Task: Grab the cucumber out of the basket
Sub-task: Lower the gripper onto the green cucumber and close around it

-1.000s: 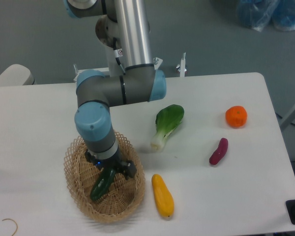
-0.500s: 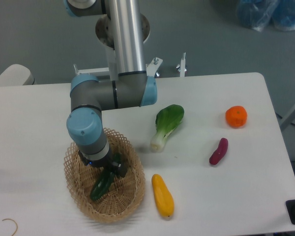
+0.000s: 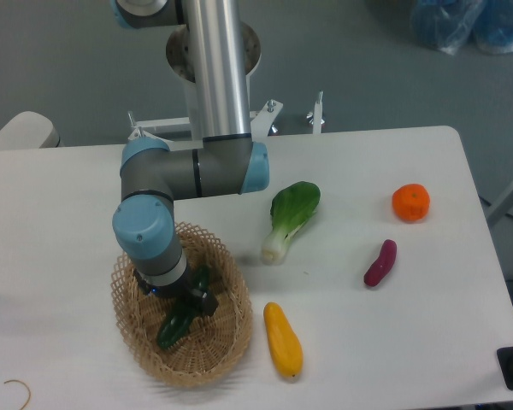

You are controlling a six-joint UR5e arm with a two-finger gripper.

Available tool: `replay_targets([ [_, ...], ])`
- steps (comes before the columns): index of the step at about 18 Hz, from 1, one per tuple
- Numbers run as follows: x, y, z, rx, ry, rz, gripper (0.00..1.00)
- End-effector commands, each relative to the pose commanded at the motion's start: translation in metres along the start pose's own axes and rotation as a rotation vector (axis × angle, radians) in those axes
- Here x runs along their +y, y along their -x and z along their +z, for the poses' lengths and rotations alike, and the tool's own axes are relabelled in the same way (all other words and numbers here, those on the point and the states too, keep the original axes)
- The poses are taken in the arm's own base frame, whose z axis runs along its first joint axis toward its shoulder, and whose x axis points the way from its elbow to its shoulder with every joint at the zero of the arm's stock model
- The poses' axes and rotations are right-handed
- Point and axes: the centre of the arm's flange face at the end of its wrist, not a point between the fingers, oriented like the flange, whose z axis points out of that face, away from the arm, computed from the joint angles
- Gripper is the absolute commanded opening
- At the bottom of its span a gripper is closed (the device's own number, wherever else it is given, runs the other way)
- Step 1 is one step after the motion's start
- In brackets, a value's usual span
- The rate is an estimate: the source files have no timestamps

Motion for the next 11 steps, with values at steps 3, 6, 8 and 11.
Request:
replay_targets([
  [3, 0.0000, 0.0000, 0.0000, 0.000, 0.000, 0.003, 0.57],
  [6, -0.0004, 0.0004, -0.0016, -0.002, -0.003, 0.004, 0.45],
  [8, -0.0011, 0.0010, -0.0027, -0.003, -0.004, 0.004, 0.36],
  [11, -0.0037, 0.0031, -0.0076, -0.009, -0.014, 0.011, 0.33],
])
